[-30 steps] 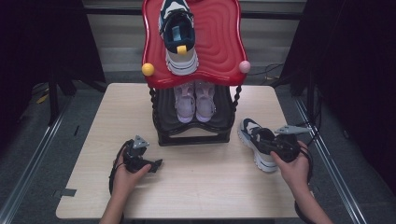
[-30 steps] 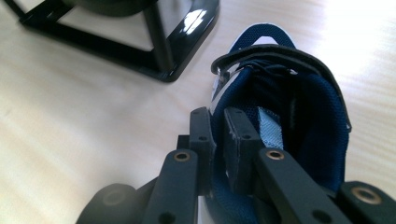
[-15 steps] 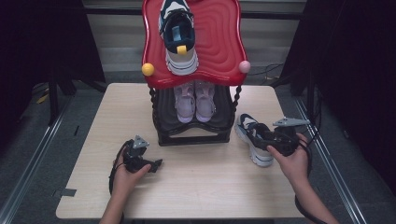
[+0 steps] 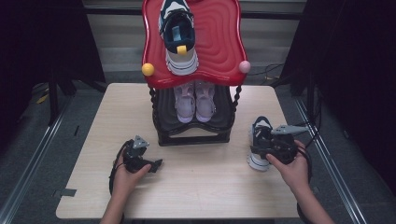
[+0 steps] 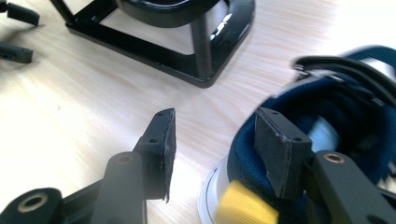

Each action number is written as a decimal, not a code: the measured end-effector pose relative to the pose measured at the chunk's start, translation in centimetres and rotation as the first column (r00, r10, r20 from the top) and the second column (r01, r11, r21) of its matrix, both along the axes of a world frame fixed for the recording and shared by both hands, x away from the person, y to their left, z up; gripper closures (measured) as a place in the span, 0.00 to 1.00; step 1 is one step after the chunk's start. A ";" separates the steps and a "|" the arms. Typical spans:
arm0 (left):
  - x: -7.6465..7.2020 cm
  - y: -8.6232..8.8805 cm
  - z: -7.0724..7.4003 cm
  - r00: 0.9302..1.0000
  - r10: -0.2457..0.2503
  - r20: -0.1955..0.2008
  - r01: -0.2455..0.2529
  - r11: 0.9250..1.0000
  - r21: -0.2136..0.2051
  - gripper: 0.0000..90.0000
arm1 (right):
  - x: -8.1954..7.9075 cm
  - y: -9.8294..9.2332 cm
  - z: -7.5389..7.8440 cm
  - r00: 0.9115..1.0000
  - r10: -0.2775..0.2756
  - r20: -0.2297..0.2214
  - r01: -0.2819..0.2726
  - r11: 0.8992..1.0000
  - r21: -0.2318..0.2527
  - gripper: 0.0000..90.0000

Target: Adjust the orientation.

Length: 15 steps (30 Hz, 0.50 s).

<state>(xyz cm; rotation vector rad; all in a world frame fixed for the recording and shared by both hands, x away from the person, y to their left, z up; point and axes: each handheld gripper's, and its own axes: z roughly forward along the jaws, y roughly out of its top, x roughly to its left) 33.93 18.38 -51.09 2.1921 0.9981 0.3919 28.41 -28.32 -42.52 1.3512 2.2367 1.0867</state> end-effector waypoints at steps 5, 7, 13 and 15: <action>0.0 0.0 0.0 1.000 -0.001 0.000 0.001 1.000 -0.002 0.00 | 0.2 0.5 -0.5 1.000 0.003 -0.010 -0.004 0.999 -0.037 0.67; 0.0 0.0 0.0 1.000 -0.001 0.000 0.001 1.000 -0.003 0.00 | 0.3 0.4 -0.7 1.000 0.007 -0.001 -0.007 1.000 -0.031 0.76; 0.0 0.0 0.0 1.000 -0.001 0.000 0.001 1.000 -0.003 0.00 | 0.0 0.6 -0.6 1.000 0.022 0.001 -0.022 1.000 -0.007 0.84; 0.0 0.0 0.0 1.000 0.000 0.000 0.000 1.000 0.000 0.00 | -0.2 0.8 -0.5 0.999 0.045 -0.007 -0.045 0.999 0.012 0.85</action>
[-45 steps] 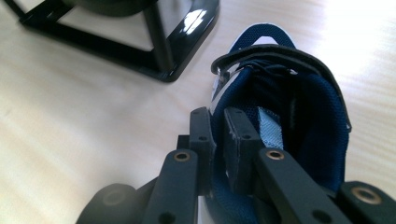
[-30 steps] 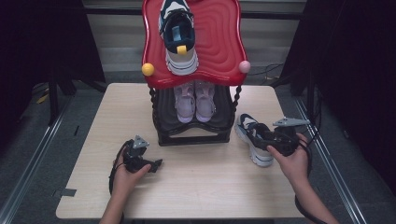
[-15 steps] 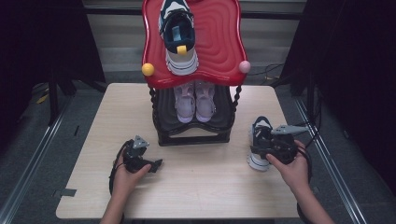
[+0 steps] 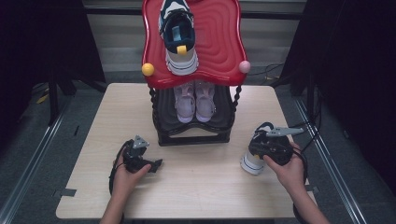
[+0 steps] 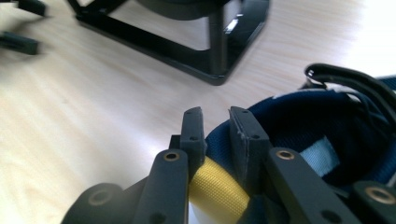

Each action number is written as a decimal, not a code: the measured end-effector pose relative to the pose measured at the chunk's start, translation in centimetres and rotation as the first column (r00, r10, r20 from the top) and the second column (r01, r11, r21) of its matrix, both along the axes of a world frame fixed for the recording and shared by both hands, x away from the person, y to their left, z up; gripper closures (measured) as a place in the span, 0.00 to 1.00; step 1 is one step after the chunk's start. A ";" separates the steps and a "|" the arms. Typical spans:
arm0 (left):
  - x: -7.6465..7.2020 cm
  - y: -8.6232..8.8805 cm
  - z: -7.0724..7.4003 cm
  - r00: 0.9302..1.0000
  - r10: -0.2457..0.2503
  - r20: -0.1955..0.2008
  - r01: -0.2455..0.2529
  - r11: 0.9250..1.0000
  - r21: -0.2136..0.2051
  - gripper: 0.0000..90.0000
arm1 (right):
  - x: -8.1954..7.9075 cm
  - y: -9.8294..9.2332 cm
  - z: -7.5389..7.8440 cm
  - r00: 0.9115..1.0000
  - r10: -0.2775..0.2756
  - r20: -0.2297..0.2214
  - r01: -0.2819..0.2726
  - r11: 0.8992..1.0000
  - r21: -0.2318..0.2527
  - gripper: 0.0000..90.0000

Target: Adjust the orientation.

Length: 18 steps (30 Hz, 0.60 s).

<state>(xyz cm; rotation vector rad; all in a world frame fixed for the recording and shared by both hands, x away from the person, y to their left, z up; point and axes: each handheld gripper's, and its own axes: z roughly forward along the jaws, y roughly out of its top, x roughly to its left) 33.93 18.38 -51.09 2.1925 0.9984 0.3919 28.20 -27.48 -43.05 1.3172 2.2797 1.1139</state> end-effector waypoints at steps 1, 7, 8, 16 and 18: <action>0.0 0.0 0.0 1.000 0.000 0.000 0.000 1.000 -0.001 0.00 | -0.2 0.2 0.0 1.000 0.009 -0.003 -0.009 1.000 -0.001 0.85; 0.0 0.0 0.0 1.000 0.000 0.000 0.000 1.000 0.000 0.00 | -0.3 1.4 0.2 0.999 0.048 -0.023 -0.048 0.999 -0.003 0.81; 0.0 0.0 0.0 1.000 -0.001 0.001 0.001 1.000 -0.002 0.00 | -0.2 1.5 0.2 0.998 0.049 -0.034 -0.049 0.999 0.001 0.78; 0.0 0.0 0.0 1.000 0.000 0.000 0.000 1.000 -0.001 0.00 | 1.0 1.5 1.1 0.984 0.107 -0.143 -0.112 0.993 -0.032 0.56; 0.0 0.0 0.0 1.000 0.000 0.001 0.000 1.000 -0.003 0.00 | 1.3 1.5 1.3 0.976 0.136 -0.172 -0.144 0.989 -0.038 0.55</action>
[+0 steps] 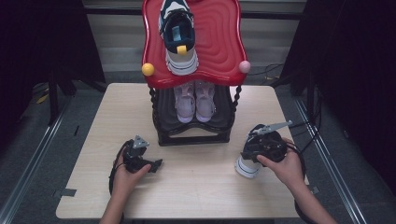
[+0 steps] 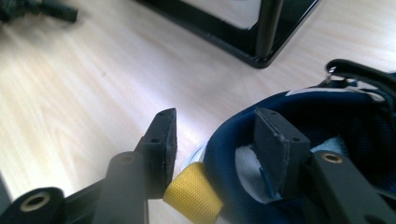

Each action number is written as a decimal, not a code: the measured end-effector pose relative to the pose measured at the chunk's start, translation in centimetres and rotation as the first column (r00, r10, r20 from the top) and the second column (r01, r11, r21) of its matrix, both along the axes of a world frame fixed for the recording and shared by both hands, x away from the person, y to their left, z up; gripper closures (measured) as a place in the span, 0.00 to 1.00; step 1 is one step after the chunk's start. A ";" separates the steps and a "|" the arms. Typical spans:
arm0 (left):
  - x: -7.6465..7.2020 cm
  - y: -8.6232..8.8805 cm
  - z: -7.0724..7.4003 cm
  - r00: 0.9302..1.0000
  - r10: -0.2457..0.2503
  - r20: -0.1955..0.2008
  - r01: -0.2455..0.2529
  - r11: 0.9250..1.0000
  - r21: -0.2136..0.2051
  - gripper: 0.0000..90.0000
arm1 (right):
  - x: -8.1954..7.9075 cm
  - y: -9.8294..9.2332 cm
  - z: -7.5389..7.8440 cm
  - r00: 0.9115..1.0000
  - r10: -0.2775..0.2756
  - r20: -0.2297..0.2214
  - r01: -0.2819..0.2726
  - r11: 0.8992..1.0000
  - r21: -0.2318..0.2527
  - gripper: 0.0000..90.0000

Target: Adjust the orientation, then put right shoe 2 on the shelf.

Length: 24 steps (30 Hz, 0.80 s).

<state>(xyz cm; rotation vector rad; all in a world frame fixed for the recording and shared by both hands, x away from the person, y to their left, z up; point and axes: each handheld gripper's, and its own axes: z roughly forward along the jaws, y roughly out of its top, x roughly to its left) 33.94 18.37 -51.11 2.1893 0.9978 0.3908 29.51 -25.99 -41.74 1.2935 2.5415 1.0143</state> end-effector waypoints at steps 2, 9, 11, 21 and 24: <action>0.0 0.0 0.0 1.000 0.000 -0.001 0.000 1.000 0.001 0.00 | 0.3 0.0 0.1 0.999 0.026 -0.032 -0.026 0.999 -0.020 0.55; 0.0 0.0 0.0 1.000 0.000 -0.001 0.000 1.000 0.002 0.00 | 1.1 0.5 0.4 0.988 0.086 -0.130 -0.099 0.990 -0.097 0.54; 0.0 0.0 0.0 1.000 0.000 -0.001 0.000 1.000 0.003 0.00 | 1.4 0.7 0.4 0.985 0.092 -0.146 -0.109 0.988 -0.113 0.54; 0.0 0.0 0.0 1.000 -0.001 -0.001 0.001 1.000 0.004 0.00 | 2.1 1.2 0.5 0.971 0.136 -0.198 -0.172 0.969 -0.175 0.50; 0.0 0.0 0.0 1.000 -0.001 -0.001 0.001 1.000 0.004 0.00 | 2.2 1.4 0.4 0.965 0.148 -0.215 -0.191 0.962 -0.195 0.50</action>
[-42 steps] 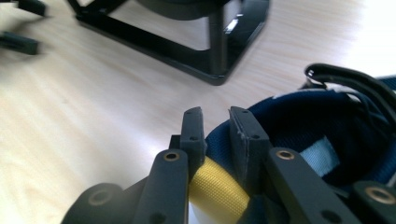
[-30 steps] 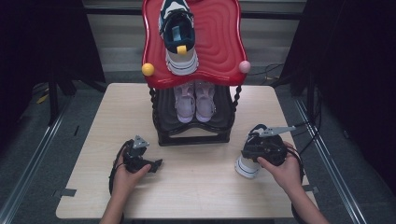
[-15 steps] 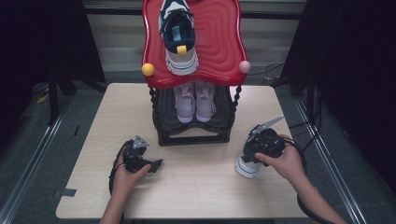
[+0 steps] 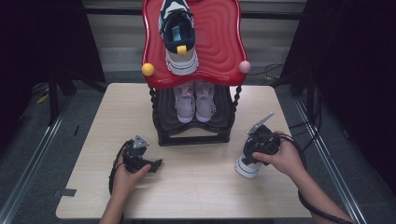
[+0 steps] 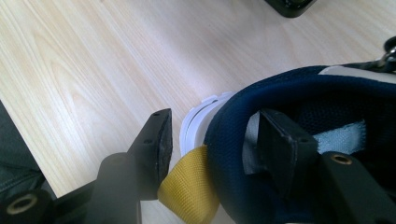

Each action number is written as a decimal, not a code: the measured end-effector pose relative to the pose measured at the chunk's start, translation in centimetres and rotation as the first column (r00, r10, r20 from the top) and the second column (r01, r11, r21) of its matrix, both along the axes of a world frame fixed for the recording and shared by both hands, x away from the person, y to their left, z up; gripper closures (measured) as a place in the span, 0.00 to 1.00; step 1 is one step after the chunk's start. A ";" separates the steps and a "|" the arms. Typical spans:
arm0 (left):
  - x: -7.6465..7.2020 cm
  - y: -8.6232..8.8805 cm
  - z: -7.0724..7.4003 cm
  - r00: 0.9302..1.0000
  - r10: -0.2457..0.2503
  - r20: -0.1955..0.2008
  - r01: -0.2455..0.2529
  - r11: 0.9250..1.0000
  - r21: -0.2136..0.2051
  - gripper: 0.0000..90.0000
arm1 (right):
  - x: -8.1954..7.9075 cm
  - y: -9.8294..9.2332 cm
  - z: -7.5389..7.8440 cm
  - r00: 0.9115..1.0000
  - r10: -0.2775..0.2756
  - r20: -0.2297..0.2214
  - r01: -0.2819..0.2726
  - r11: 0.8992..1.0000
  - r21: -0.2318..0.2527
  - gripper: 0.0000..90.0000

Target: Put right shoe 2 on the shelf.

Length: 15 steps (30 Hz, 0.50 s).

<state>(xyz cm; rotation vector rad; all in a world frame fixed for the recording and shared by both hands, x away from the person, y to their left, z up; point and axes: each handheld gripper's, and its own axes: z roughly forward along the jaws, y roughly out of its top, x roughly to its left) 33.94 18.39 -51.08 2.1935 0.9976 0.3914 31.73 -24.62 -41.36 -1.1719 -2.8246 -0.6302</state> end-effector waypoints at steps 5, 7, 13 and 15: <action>0.0 0.0 0.0 1.000 -0.001 0.000 0.001 1.000 0.000 0.00 | 0.2 0.1 -0.3 0.999 0.017 -0.027 -0.018 0.999 -0.029 0.50; 0.0 0.0 0.0 1.000 -0.001 0.000 0.001 1.000 0.000 0.00 | 0.3 0.2 -0.5 0.999 0.026 -0.036 -0.027 0.999 -0.046 0.50; 0.0 0.0 0.0 1.000 -0.001 0.001 0.001 1.000 -0.001 0.00 | 0.5 0.5 -0.8 0.997 0.047 -0.066 -0.053 0.994 -0.098 0.52; 0.0 0.0 0.0 1.000 0.000 0.000 0.000 1.000 0.000 0.00 | 0.6 0.6 -0.8 0.996 0.060 -0.070 -0.067 0.992 -0.106 0.53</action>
